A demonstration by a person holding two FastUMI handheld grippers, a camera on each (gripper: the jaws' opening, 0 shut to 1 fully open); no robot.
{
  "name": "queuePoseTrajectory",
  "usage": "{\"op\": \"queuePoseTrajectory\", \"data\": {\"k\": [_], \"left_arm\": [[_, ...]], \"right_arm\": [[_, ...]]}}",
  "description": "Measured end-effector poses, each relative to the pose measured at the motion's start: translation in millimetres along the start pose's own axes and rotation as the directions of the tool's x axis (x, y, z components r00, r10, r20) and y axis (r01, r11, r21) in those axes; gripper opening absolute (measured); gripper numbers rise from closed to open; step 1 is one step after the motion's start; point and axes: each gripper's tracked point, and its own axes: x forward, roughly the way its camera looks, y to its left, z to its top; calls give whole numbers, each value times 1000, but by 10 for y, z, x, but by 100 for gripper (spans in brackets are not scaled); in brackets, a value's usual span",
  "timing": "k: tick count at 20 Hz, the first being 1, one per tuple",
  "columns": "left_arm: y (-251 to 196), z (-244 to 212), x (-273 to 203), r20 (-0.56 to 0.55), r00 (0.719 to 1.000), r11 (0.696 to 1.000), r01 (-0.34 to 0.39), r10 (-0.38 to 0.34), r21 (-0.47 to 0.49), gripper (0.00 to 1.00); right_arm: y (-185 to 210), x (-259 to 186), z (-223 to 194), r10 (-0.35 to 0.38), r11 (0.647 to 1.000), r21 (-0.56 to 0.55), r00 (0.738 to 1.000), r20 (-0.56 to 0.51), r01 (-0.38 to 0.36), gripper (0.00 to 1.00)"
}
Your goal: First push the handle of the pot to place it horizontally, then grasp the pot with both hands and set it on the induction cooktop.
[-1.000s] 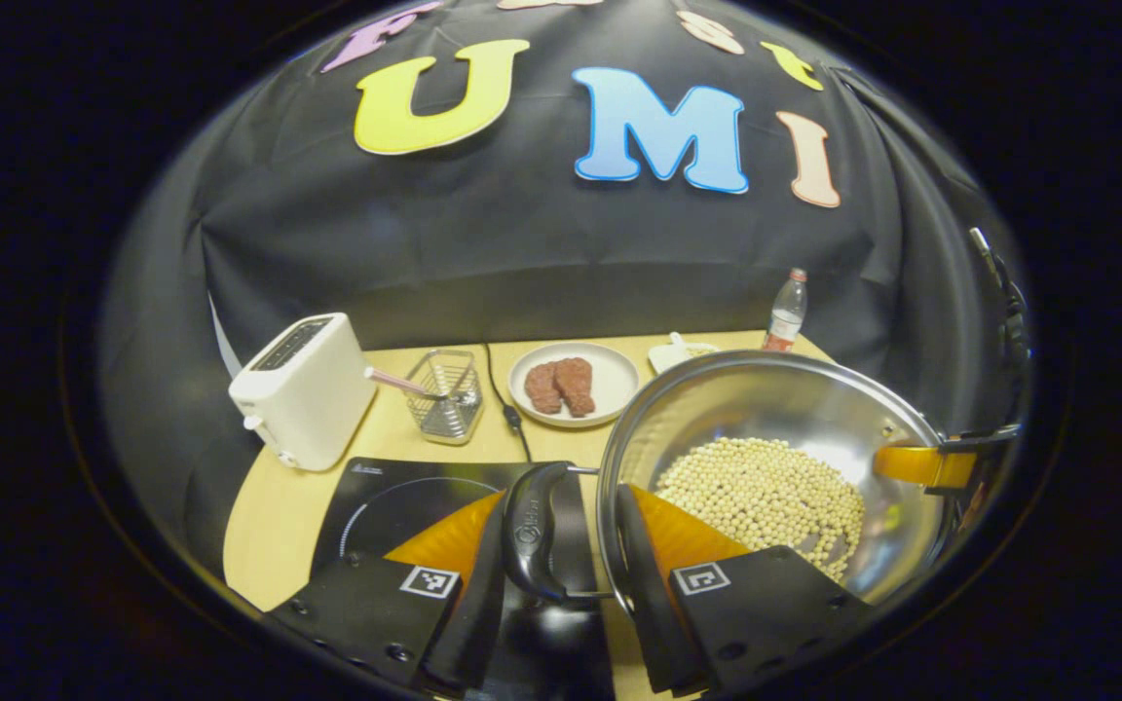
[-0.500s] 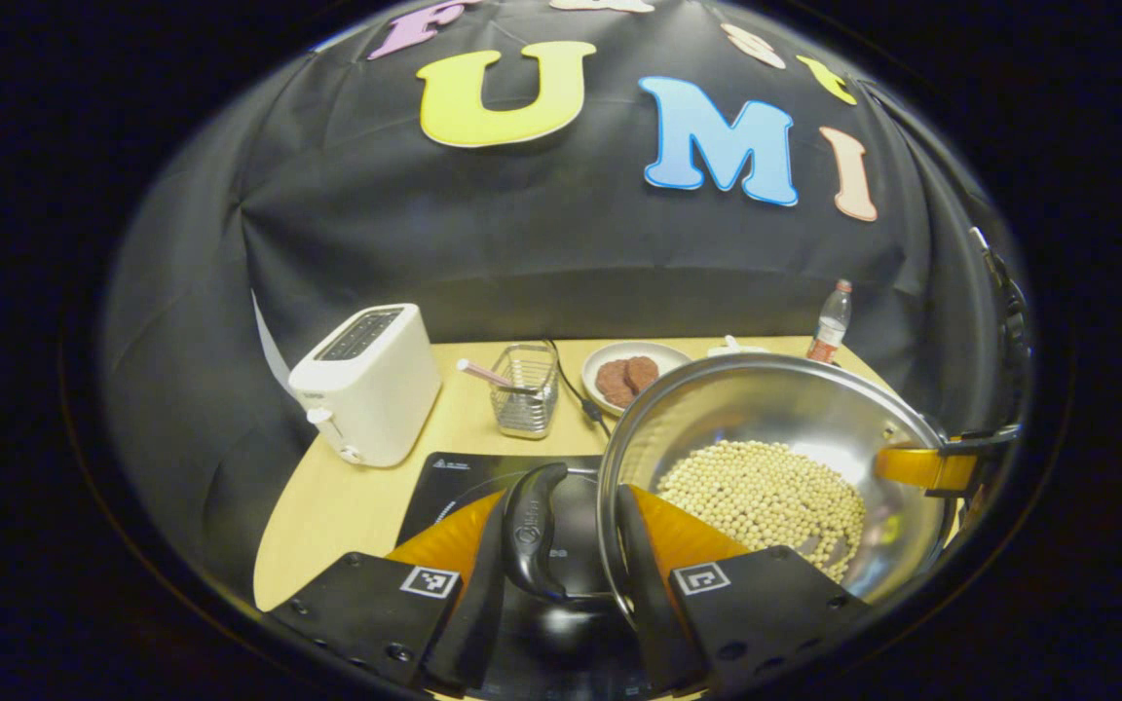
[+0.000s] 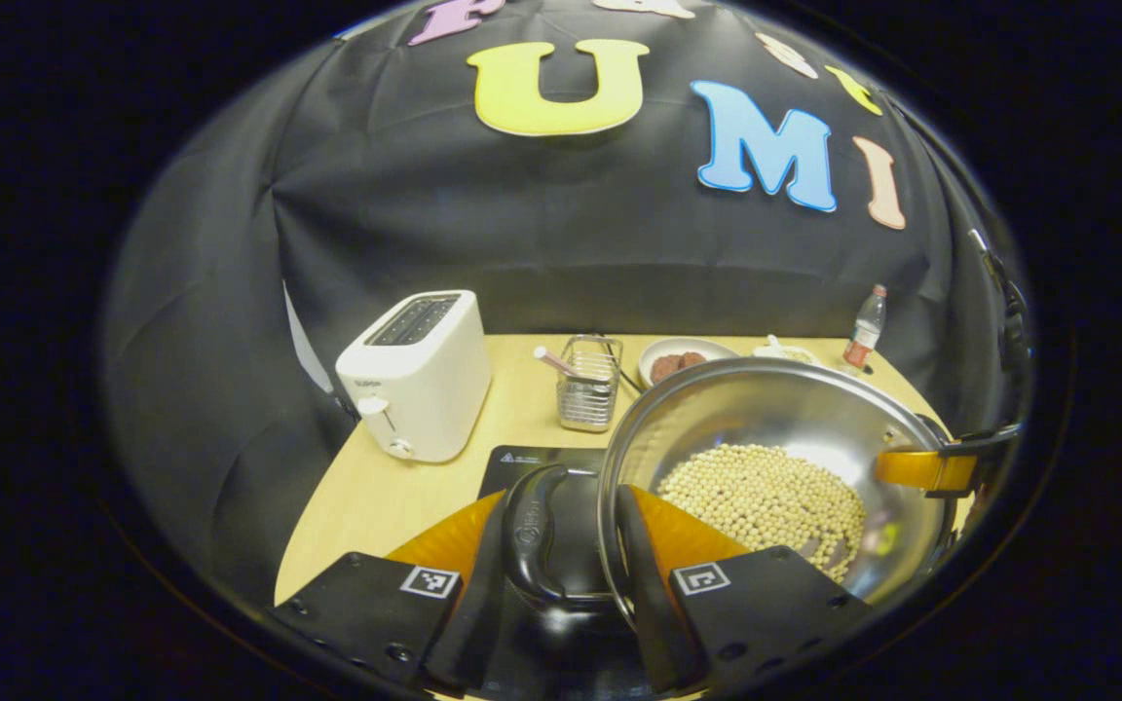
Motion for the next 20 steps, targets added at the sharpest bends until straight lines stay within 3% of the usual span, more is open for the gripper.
{"op": "queuePoseTrajectory", "data": {"k": [11, 14, 15, 18, 20], "left_arm": [[572, -58, 248, 9, 1000, 1000, -1, 1, 19, 63], [635, -88, 331, 8, 1000, 1000, 3, -3, 19, 62], [636, -85, 345, 8, 1000, 1000, 4, -4, 18, 69], [659, -81, 353, 12, 1000, 1000, 4, -4, 23, 65], [647, -98, 349, 6, 1000, 1000, 5, -5, 14, 68]], "right_arm": [[502, 238, -116, 4, 1000, 30, 999, -35, -3, 64], [588, 312, -187, 4, 1000, 25, 999, -49, -3, 63], [609, 343, -201, 3, 1000, 24, 999, -54, -2, 63], [675, 431, -219, 3, 1000, 18, 998, -58, -2, 63], [708, 491, -225, 3, 1000, 15, 998, -61, -2, 63]]}}
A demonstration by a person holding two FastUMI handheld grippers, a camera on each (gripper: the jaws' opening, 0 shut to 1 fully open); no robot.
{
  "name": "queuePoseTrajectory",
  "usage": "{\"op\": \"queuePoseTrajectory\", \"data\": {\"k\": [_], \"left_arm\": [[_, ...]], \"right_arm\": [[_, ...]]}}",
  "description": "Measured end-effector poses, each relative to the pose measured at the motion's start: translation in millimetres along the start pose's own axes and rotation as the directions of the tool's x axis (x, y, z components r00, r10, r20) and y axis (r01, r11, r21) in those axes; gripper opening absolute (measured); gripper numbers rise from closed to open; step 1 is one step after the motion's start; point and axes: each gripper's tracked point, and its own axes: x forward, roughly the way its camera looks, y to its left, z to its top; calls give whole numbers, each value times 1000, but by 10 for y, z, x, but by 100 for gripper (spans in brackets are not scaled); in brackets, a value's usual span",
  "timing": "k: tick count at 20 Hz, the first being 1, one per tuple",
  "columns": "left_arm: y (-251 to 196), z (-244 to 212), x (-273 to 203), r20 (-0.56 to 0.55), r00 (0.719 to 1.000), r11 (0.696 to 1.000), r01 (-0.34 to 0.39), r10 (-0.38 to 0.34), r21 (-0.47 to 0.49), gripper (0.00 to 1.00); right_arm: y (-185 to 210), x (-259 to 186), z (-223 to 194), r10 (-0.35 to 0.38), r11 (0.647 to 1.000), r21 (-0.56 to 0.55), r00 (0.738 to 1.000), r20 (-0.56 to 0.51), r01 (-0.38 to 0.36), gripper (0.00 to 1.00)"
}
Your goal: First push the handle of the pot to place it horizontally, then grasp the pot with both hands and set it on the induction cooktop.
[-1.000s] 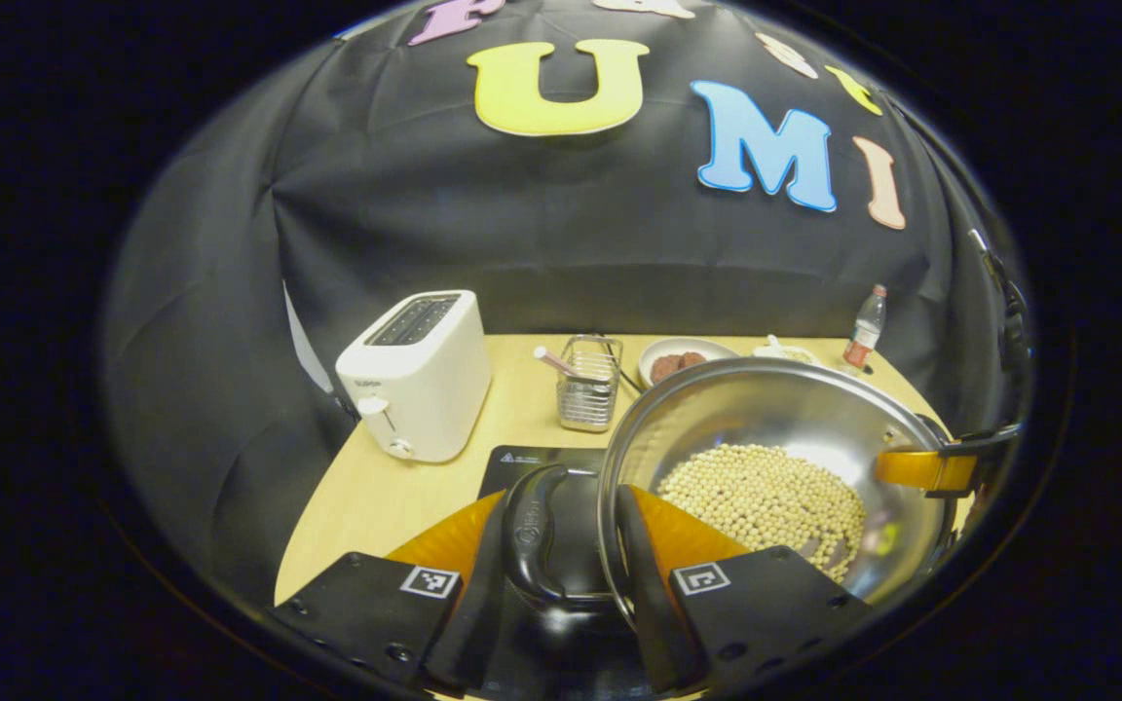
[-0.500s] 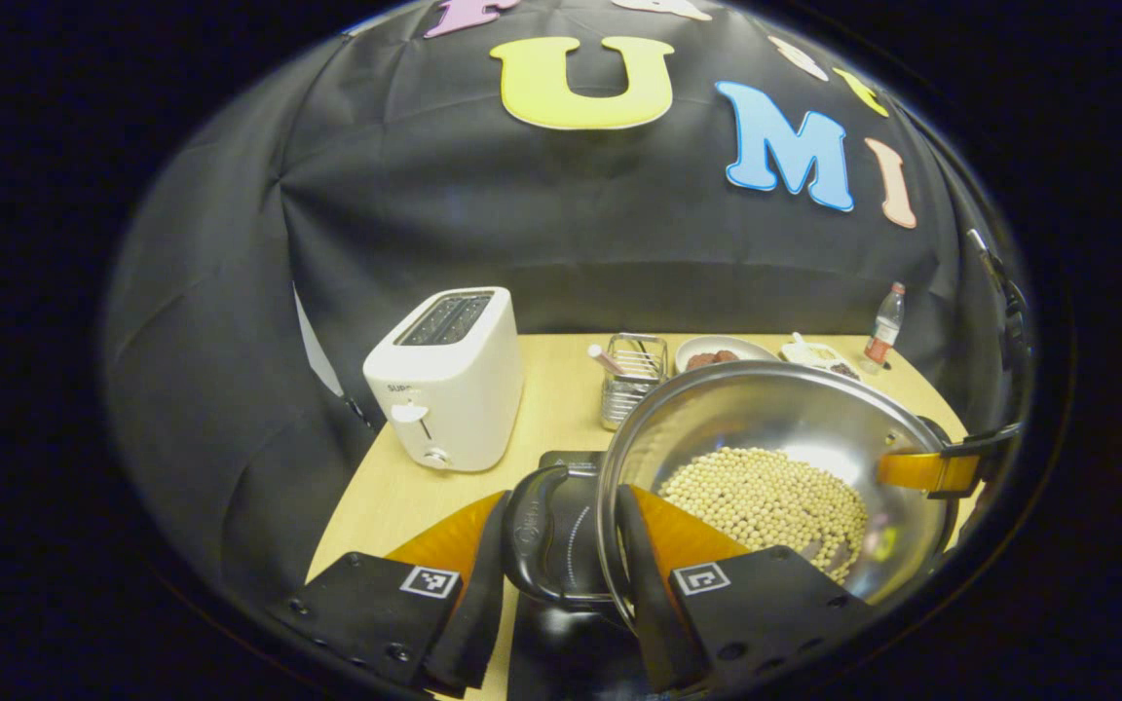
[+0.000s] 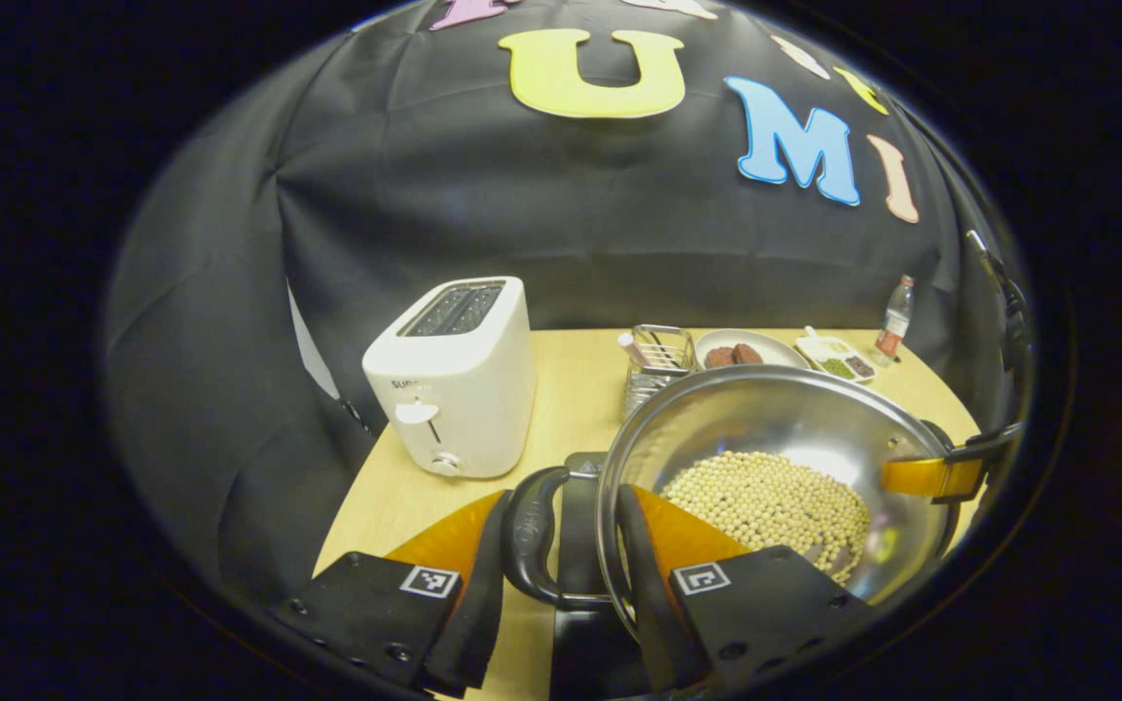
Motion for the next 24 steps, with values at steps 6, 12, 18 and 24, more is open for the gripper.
{"op": "queuePoseTrajectory", "data": {"k": [6, 12, 18, 24], "left_arm": [[-3, -24, 4, -9, 1000, 1000, 1, -1, -11, 65], [-4, -21, 15, 2, 1000, 1000, 5, -5, -13, 66], [-7, -93, 5, 4, 1000, 1000, 9, -8, -29, 66], [11, -69, -32, 25, 1000, 999, -10, 11, -31, 72]], "right_arm": [[40, 138, -11, 0, 1000, -18, 1000, -12, -1, 63], [46, 185, -31, 13, 1000, -14, 1000, -14, -13, 63], [51, 229, -38, 23, 999, -22, 1000, -17, -24, 64], [48, 239, -9, 38, 999, -26, 999, -4, -38, 64]]}}
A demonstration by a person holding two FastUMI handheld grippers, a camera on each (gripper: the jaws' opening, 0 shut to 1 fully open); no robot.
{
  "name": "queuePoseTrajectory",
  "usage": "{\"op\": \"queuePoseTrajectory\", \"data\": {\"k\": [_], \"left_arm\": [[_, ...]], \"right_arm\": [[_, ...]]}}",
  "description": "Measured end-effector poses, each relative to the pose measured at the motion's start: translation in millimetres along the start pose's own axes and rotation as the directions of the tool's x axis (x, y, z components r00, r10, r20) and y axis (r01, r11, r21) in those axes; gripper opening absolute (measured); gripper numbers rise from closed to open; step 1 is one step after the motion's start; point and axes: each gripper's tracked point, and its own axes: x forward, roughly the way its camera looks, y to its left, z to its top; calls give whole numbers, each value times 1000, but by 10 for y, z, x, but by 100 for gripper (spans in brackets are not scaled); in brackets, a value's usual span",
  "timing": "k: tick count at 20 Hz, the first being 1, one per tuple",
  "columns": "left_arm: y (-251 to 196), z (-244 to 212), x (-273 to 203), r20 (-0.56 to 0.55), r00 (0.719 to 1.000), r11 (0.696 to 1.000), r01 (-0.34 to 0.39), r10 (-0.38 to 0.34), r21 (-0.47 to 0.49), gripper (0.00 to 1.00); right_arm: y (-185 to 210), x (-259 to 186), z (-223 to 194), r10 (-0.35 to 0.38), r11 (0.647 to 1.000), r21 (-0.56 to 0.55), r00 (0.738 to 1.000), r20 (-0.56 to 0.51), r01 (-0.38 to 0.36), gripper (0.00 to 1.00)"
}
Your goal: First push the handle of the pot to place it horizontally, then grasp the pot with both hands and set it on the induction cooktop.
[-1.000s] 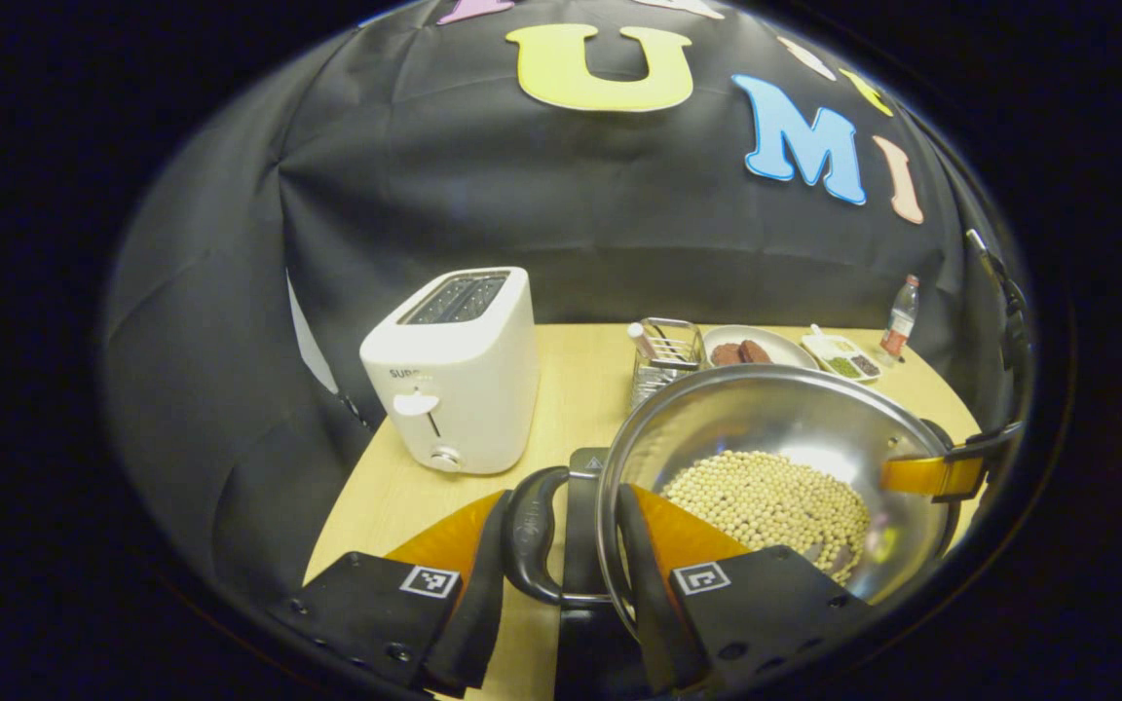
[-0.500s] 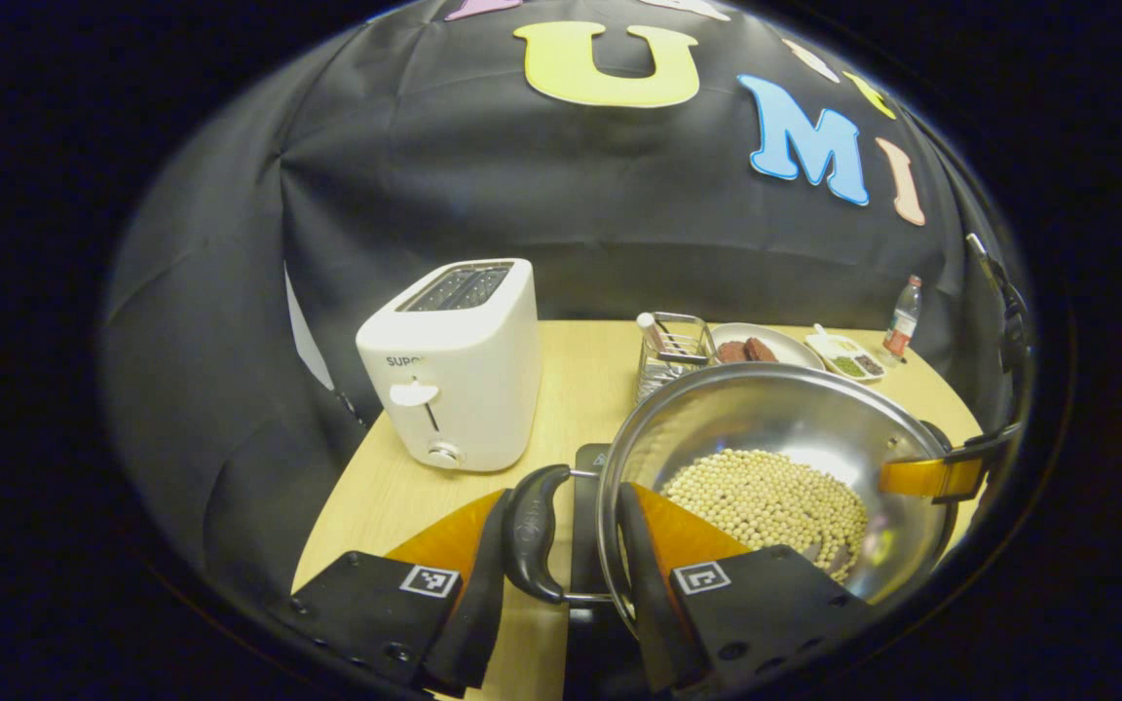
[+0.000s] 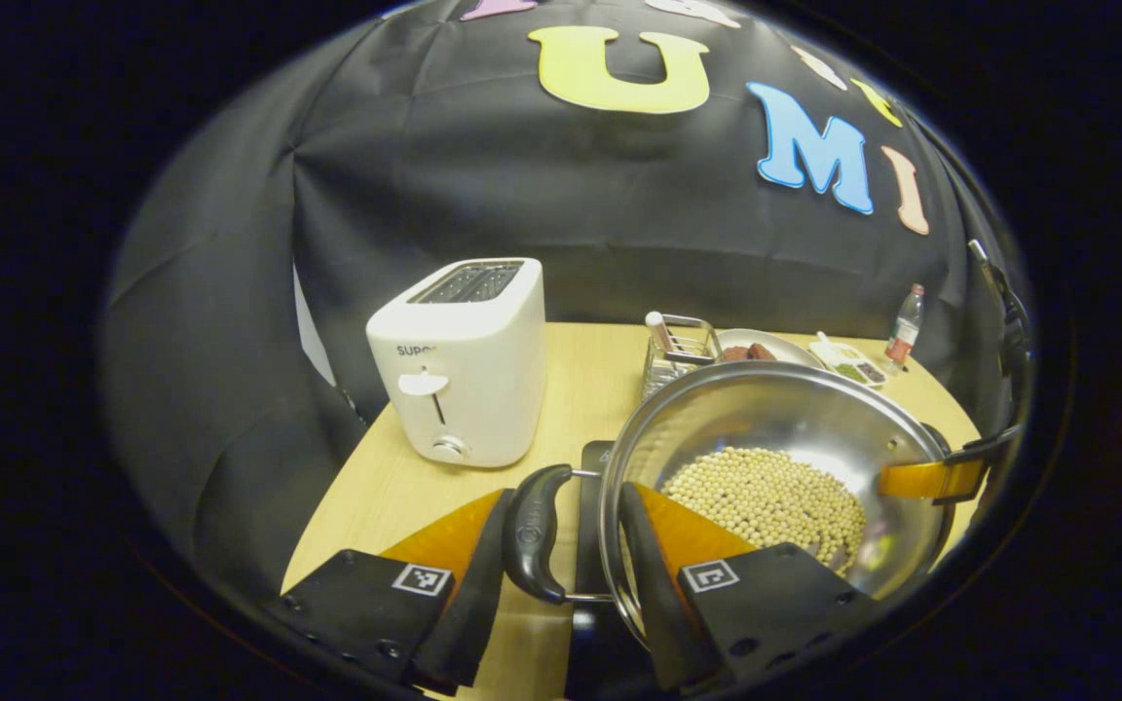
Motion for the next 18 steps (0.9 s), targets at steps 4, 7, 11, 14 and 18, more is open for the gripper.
{"op": "queuePoseTrajectory", "data": {"k": [4, 7, 11, 14, 18], "left_arm": [[51, 204, -129, 76, 997, 1000, -23, 24, -18, 80], [142, 400, -374, 112, 991, 997, -65, 70, -45, 84], [-72, 841, -805, 199, 976, 994, -72, 88, -84, 84], [-513, 1194, -1163, 266, 962, 994, -33, 60, -105, 87], [-1189, 1638, -1603, 354, 935, 996, 9, 25, -93, 95]], "right_arm": [[-55, -72, 126, 5, 1000, -14, 998, 59, -4, 70], [-129, -300, 373, 13, 1000, -4, 989, 150, -13, 75], [-353, -742, 813, 17, 1000, -24, 956, 294, -10, 81], [-582, -1134, 1101, 13, 999, -36, 925, 381, 0, 86], [-904, -1727, 1478, 21, 999, -34, 874, 485, -5, 96]]}}
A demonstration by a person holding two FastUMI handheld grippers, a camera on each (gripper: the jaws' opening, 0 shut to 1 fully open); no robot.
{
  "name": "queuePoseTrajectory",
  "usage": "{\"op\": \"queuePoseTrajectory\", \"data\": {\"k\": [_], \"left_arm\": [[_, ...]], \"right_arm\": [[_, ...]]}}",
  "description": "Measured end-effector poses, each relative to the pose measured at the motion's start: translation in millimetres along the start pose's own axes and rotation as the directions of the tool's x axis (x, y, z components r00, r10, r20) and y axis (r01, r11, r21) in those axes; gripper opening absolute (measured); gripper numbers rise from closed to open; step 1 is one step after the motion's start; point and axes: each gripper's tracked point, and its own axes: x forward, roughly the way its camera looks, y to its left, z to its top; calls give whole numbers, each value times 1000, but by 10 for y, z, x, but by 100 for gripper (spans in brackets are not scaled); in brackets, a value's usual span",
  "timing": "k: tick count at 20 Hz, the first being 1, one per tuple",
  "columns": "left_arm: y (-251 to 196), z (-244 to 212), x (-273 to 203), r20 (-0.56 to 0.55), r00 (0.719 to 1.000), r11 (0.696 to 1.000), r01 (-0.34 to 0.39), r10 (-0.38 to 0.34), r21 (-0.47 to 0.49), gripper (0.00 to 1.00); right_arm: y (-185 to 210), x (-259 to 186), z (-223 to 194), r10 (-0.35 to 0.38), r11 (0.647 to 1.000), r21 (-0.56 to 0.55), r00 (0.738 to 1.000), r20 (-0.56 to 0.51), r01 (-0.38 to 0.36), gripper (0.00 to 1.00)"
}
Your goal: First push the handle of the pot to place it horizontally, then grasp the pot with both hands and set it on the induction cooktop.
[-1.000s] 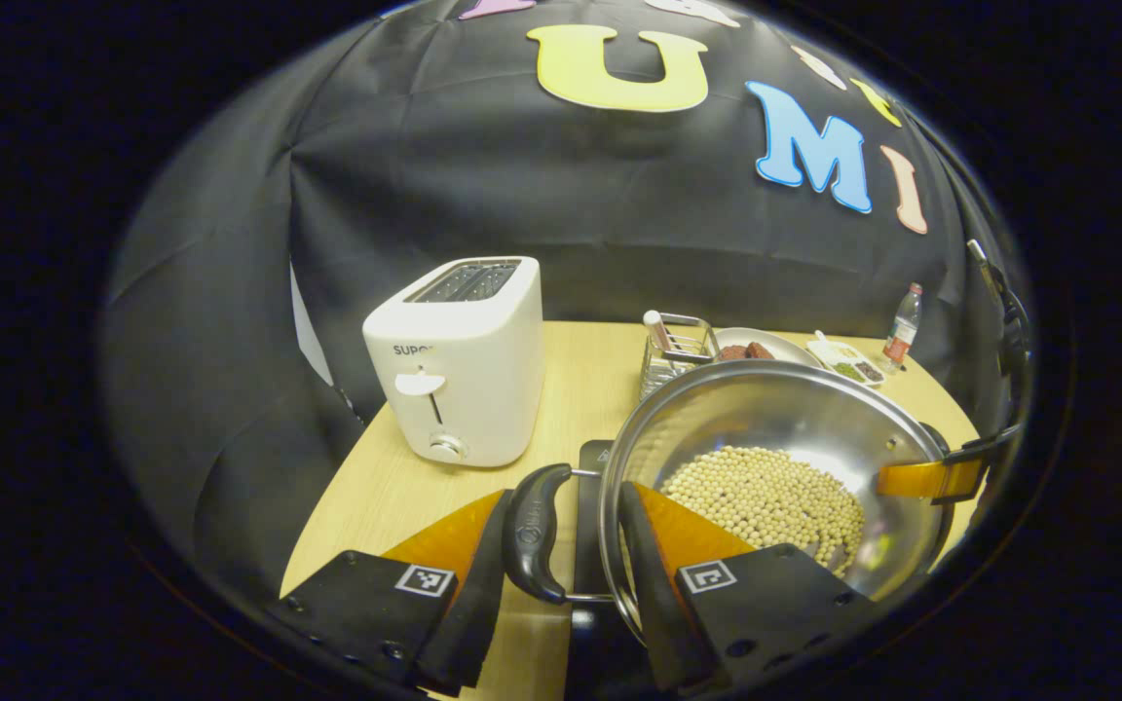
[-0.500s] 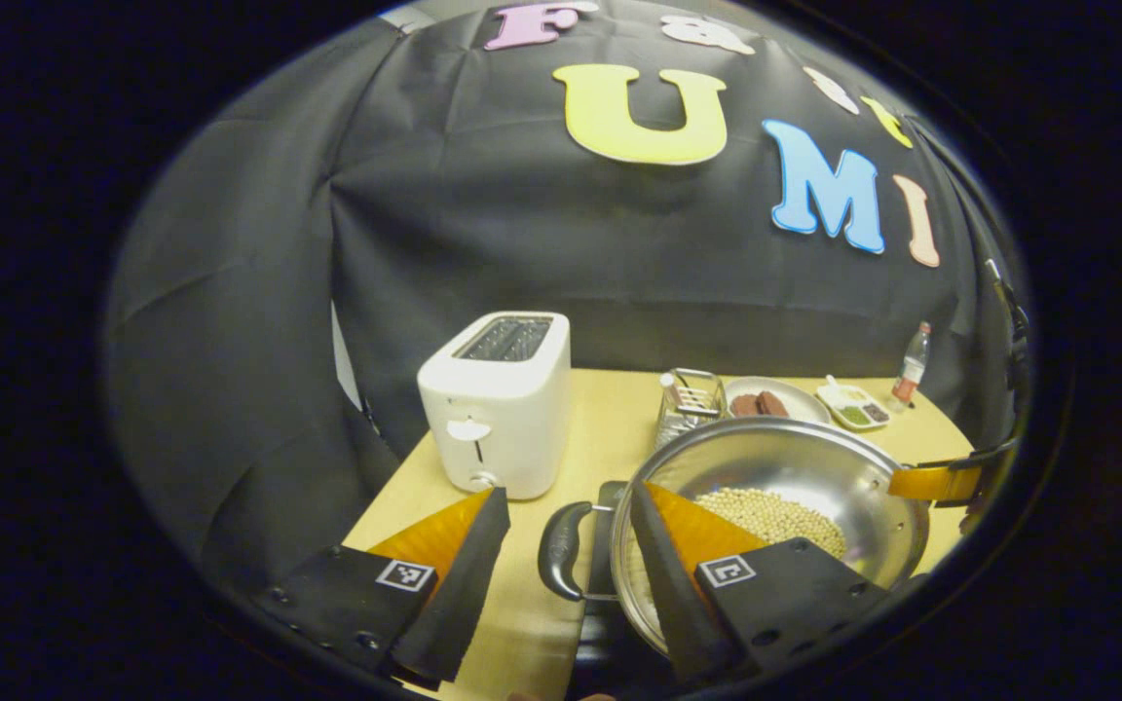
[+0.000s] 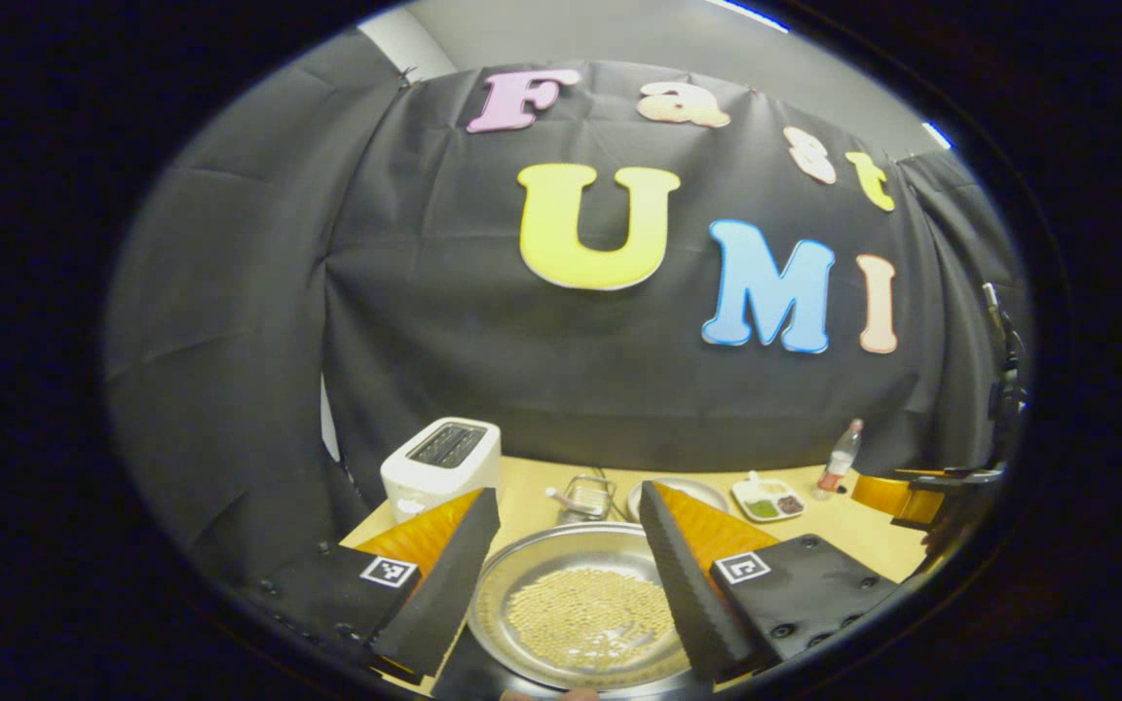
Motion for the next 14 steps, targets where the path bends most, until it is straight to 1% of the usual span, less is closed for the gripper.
{"op": "queuePoseTrajectory", "data": {"k": [1, 3, 4, 5, 7, 9, 10, 11, 12, 13, 14], "left_arm": [[-211, 83, -71, 12, 1000, 1000, 8, -8, -5, 96], [-760, 192, -270, 15, 997, 996, 70, -69, -53, 95], [-925, 248, -426, 24, 997, 996, 71, -70, -61, 99], [-1039, 330, -521, 38, 997, 996, 64, -62, -55, 99], [-1290, 542, -680, 74, 997, 998, 41, -37, -56, 97], [-1577, 688, -772, 83, 996, 996, 43, -36, -82, 95], [-1707, 752, -821, 99, 994, 995, 50, -41, -83, 99], [-1814, 839, -892, 117, 992, 996, 51, -42, -71, 95], [-1910, 922, -932, 135, 990, 997, 52, -45, -50, 95], [-2022, 993, -999, 148, 988, 998, 55, -50, -29, 98], [-2112, 1055, -1044, 156, 986, 998, 55, -53, -8, 98]], "right_arm": [[-116, -108, 138, -6, 1000, -6, 1000, 24, 6, 96], [-327, -327, 396, -8, 1000, -10, 998, 69, 8, 96], [-437, -434, 499, -10, 1000, -8, 996, 86, 11, 96], [-539, -540, 599, -8, 1000, -6, 995, 103, 9, 96], [-797, -715, 778, -34, 999, -1, 990, 134, 35, 96], [-992, -869, 956, -47, 999, 18, 984, 169, 44, 96], [-1076, -980, 1048, -48, 999, 28, 981, 186, 44, 96], [-1151, -1052, 1123, -48, 999, 33, 979, 198, 42, 96], [-1244, -1127, 1164, -53, 998, 35, 977, 209, 47, 96], [-1317, -1208, 1215, -53, 998, 36, 974, 222, 47, 96], [-1390, -1272, 1252, -55, 998, 39, 971, 231, 47, 96]]}}
